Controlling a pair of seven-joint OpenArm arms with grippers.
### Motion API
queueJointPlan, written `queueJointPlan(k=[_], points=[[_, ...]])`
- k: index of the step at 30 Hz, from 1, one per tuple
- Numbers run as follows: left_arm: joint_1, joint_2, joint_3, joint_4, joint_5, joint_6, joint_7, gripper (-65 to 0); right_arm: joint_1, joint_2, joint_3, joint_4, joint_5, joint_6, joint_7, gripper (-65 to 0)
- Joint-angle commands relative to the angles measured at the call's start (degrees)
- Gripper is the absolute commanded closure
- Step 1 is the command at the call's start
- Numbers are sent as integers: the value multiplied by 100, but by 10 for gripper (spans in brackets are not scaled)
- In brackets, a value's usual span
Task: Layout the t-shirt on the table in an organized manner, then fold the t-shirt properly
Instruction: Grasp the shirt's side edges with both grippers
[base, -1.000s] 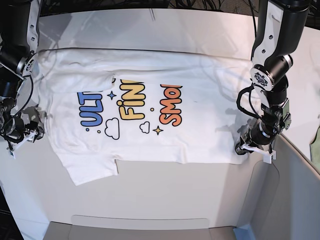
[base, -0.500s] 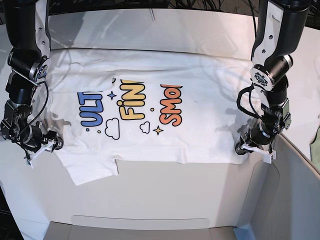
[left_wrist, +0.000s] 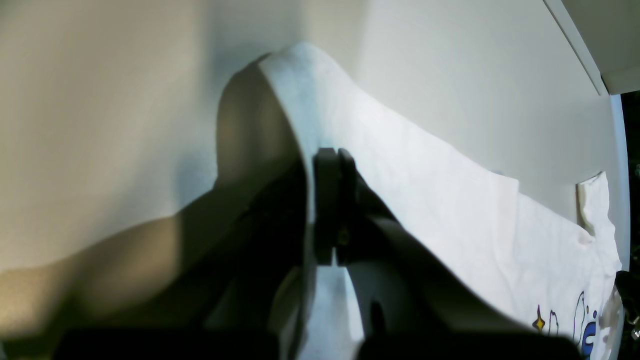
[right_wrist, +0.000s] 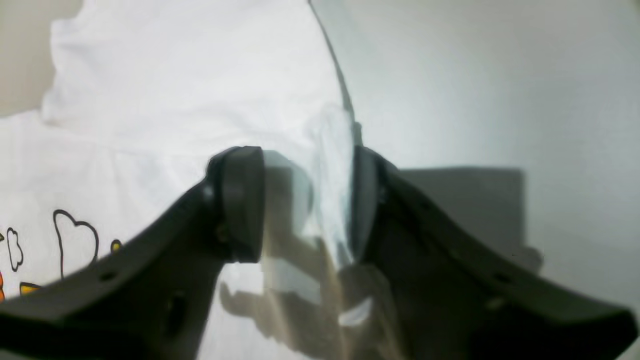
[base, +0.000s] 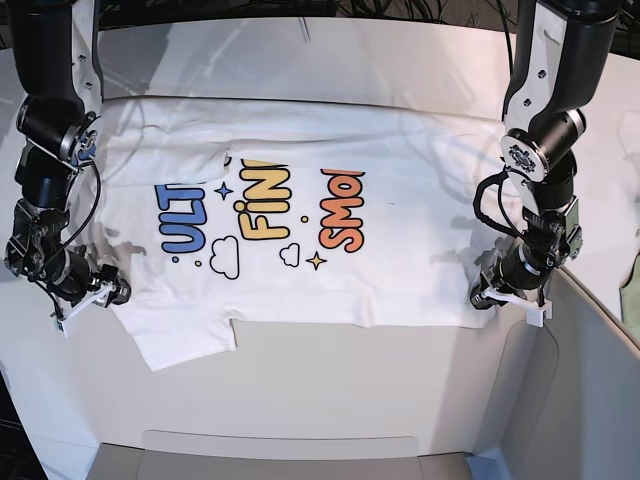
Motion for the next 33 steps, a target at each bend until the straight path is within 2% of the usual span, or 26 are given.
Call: queueJointPlan(k=[1,4,5,11,18,22,28,33], points=[[-168,-77,18,65,-30,-10,3,0,142,68,11,28,-13,22,-32,-190],[-168,-77,18,65,-30,-10,3,0,72,32,11,10,-22,22,-23,-13],[-168,-86,18,65,-30,-10,12,0,54,15,11,37,-39,22,-23,0],[-195,-95,18,74,-30,-10,12,0,46,32,11,116,-13,22,-50,0],[-168,-174,18,575,-30,-10,12,0,-315,-64,2,1179,-13,31,-120,0],[-168,-209,18,645,-30,-10,170,0,-508,-196,2,1900,-13,66,-603,0],[-160,-209,18,847,-30,-10,539,0,-886,-416,2,3105,-13,75,-1043,0],[210,-174,18,1709,-30,-10,953,0,-1291,-460,2,4072,-13,75,-1359,0]])
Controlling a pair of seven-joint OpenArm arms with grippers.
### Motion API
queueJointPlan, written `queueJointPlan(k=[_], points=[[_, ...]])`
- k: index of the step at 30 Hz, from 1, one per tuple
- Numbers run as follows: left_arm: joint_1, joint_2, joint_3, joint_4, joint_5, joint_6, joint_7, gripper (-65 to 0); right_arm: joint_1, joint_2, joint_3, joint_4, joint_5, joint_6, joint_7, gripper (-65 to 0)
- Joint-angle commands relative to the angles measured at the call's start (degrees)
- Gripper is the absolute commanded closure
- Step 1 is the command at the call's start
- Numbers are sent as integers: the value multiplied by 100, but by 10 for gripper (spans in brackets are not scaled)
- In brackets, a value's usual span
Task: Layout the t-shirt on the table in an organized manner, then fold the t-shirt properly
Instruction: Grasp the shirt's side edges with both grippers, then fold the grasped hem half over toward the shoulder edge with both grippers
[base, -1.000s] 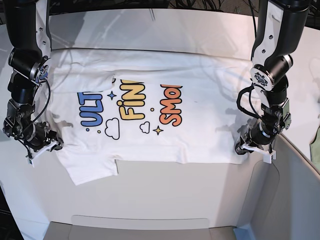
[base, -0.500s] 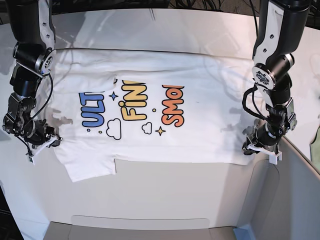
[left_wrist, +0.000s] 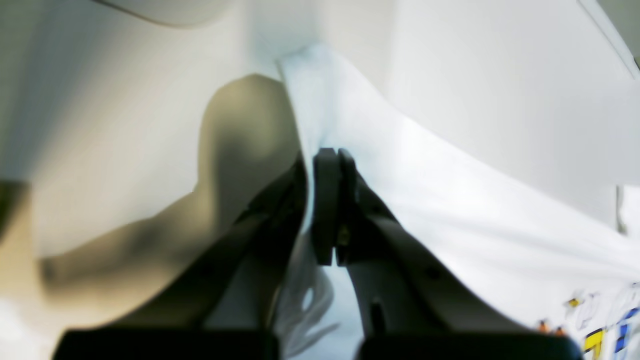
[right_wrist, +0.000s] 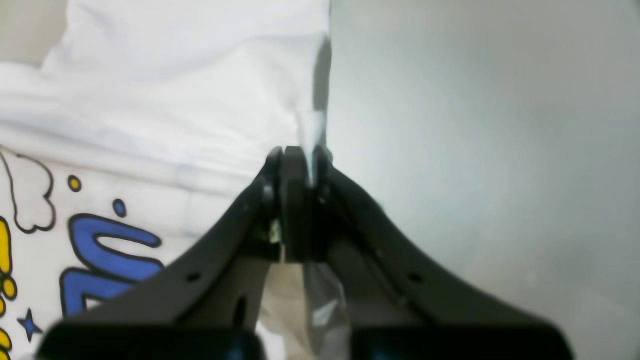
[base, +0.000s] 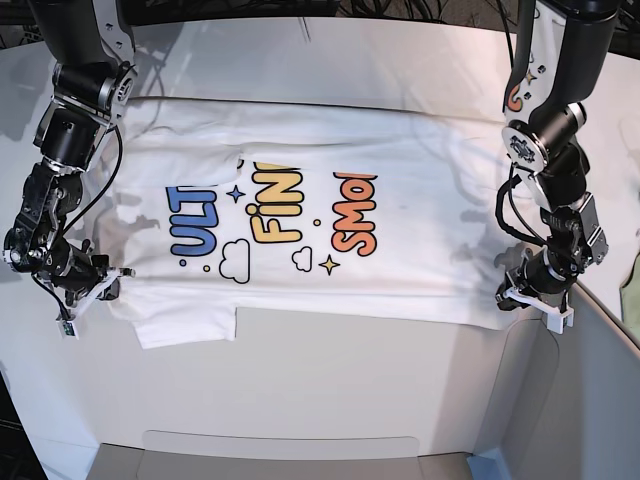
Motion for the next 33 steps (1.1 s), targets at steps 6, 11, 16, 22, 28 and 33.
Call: queueJointPlan(k=[6,11,16,22,28,33], points=[[328,-106,8,1353,-63,-6,548,0,-222,117,13,929,18,475,-306,0],[768,-36,95,2373,-63,-6,1005,0,-670,117,13,1781,18,607,-552,0],[1480,-36,983,3832,-72,-6,1225,0,-1224,117,13,2485,18,615,-596,0],[2271,-36,1326,5195,-72,-6,1225,0,-1830,117,22,2951,18,615,-596,0],[2834,-71,1309,5731,-72,-6,1225,0,-2288,117,57,3214,18,615,-587,0],[3282,-80,1300,6135,-72,-6,1225,0,-2525,152,57,3206,18,615,-587,0]])
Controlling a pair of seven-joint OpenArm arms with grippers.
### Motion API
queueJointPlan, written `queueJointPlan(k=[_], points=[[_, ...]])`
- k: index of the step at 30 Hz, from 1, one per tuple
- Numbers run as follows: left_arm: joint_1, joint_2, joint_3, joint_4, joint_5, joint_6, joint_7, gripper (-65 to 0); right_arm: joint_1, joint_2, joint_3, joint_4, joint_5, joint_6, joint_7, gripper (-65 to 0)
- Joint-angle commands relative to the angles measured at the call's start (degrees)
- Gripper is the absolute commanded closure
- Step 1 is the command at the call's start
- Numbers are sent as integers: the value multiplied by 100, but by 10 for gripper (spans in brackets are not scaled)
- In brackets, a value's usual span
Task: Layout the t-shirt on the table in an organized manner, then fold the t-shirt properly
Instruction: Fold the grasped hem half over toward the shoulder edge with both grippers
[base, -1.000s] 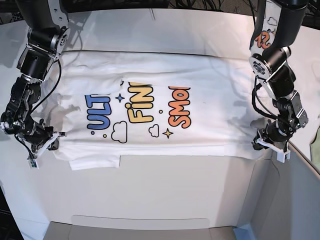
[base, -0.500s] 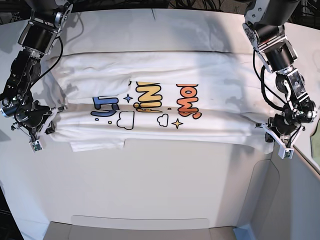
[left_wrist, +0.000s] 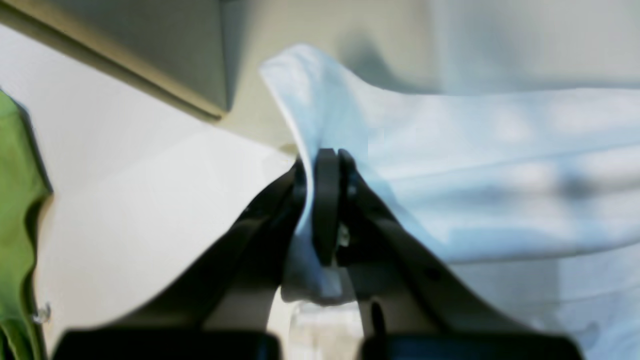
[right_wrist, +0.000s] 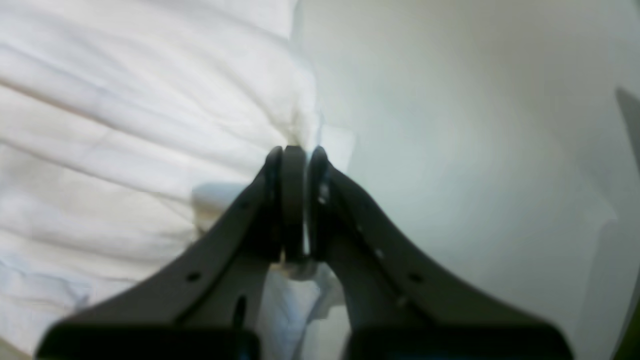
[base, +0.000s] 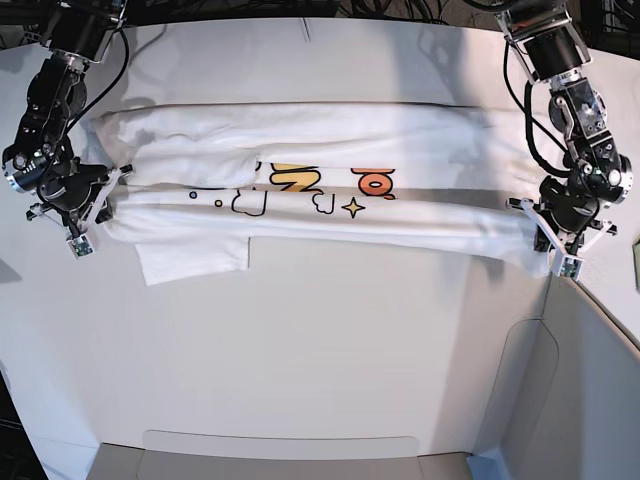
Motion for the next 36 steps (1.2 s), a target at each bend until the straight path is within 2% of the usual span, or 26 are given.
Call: queueJointPlan(k=[1,7,15,19,22,26,30,33,36], points=[[-29,-121,-40,243,-24,25,-96,0,65,115,46,106,-6,12,97,0],[464,-86,-40,771,-15,25,-96,0,39,89,55,97,-50,-14,97,0],[771,-104,22,498,11,25,-96,0,21,89,46,89,-85,-32,88,0],[780,-121,22,120,11,25,-96,0,21,71,11,89,-534,-32,88,0],[789,-121,22,-12,11,25,-96,0,39,-96,20,89,-894,-32,88,0],[789,-121,22,-152,11,25,-87,0,39,-131,11,89,-991,-32,88,0],[736,-130,22,-275,11,25,370,0,39,-237,20,97,-1008,-32,79,0],[578,-130,-22,-293,11,25,775,0,30,-237,11,97,-1008,-32,79,-51],[499,-130,-22,-258,11,25,968,-71,30,-245,11,106,-1008,-32,79,-96]])
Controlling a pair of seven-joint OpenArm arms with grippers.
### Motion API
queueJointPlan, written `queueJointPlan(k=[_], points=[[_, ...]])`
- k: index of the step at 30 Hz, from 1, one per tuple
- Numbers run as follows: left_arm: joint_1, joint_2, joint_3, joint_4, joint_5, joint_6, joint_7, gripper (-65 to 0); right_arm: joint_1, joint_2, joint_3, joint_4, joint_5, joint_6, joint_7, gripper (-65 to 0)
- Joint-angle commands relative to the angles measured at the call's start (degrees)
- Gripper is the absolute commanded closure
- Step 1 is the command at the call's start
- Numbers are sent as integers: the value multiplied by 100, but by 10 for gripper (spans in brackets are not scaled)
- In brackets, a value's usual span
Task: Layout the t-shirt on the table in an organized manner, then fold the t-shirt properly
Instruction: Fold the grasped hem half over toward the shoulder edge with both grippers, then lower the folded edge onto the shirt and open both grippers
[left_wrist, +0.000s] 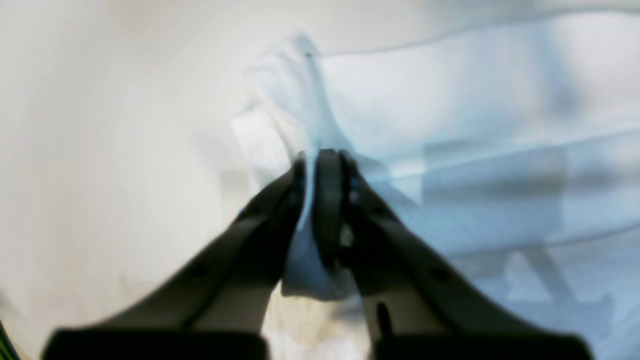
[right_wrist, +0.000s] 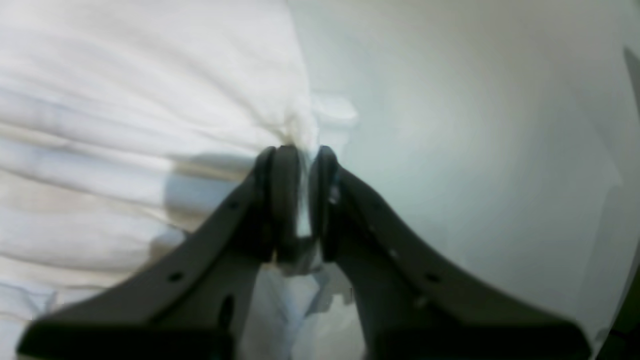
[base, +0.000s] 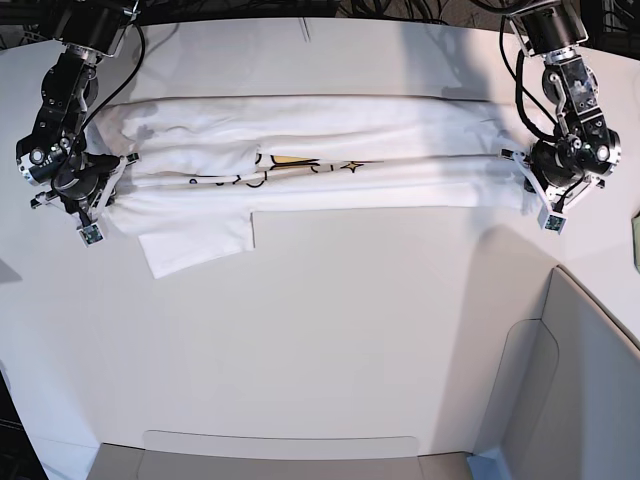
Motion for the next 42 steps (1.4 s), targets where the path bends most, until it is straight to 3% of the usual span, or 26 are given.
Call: queueJointPlan(k=[1,9,14,22,33,42], points=[[-54,-106,-62,105,40,32,24,-85,91,87,18,113,-55,-21,40,-105],[-72,-255,-71,114,40,32,59,-91,100,131,53,508,-64,-21,-531,-134],[-81,-264,-71,333,40,32,59,-92,91,140,62,693,-152,-21,-531,-134],[-81,-264,-71,342,31,32,50,-92,109,113,44,728,-899,-21,-514,-134],[-72,-264,-62,342,31,32,50,-92,91,113,53,737,-908,-21,-523,-138],[-72,-414,-62,342,31,32,42,-93,82,104,53,746,-908,-21,-531,-194]])
